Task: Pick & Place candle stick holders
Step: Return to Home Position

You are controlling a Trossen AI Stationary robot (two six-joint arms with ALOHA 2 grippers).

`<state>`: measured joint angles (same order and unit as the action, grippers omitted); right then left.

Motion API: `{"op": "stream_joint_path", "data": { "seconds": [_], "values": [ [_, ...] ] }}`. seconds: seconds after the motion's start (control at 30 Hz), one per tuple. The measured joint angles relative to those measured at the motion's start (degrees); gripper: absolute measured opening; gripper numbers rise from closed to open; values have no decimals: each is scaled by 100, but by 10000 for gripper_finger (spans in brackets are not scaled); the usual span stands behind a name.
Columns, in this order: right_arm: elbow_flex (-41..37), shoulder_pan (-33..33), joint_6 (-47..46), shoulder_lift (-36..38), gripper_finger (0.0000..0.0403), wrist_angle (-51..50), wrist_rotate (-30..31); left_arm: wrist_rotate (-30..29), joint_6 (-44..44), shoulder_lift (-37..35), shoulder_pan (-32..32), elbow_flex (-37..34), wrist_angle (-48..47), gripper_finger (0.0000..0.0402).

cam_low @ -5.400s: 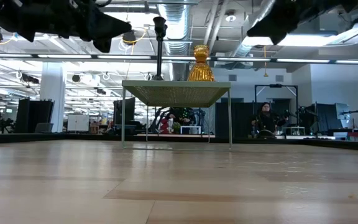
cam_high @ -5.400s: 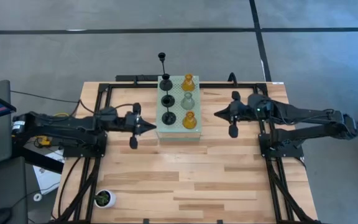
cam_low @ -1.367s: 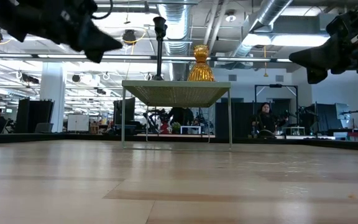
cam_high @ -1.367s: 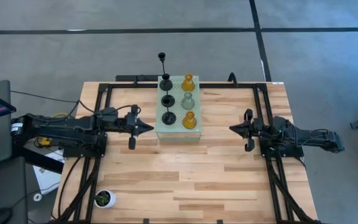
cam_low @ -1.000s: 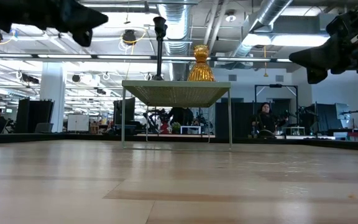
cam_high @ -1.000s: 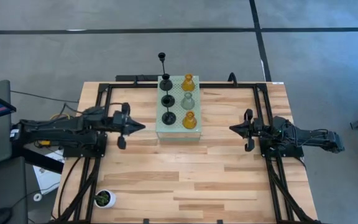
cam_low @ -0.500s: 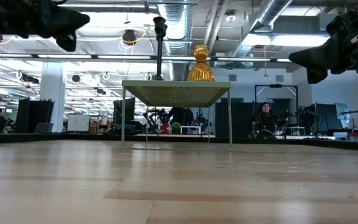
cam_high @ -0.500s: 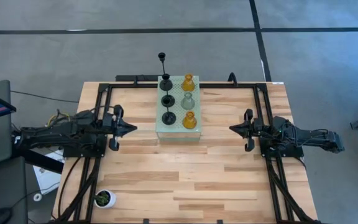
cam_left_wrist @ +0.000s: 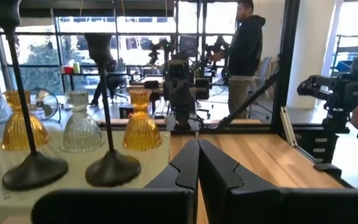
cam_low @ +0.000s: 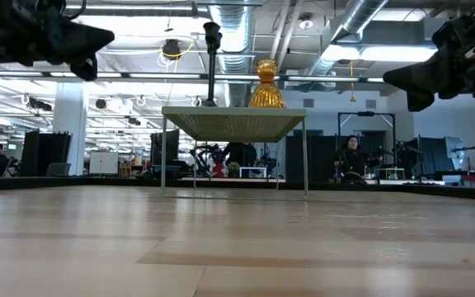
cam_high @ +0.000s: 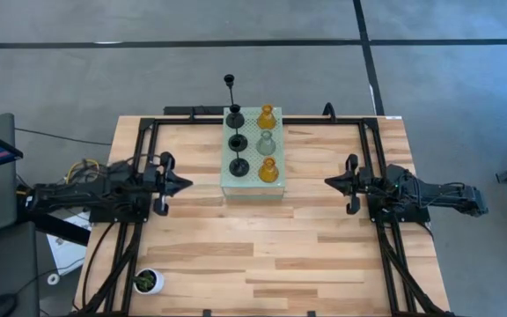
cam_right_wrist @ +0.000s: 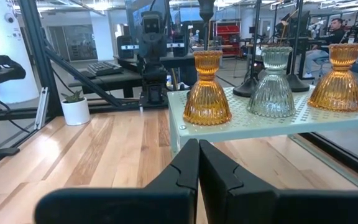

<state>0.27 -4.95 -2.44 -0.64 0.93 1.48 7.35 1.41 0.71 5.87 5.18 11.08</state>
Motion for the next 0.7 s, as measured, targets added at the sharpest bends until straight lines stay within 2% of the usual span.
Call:
{"op": "stream_joint_path", "data": {
  "seconds": [0.23, 0.43, 0.7],
  "values": [
    [0, 0, 0, -9, 0, 0, -1, 0, -6, 2, 0, -478, 186, 8],
    [0, 0, -4, -9, 0, -1, -4, 0, -39, 44, 0, -491, 76, 8],
    [0, 0, -9, -9, 0, -2, -11, -7, -315, 48, 0, -484, -890, 8]
  ]
}}
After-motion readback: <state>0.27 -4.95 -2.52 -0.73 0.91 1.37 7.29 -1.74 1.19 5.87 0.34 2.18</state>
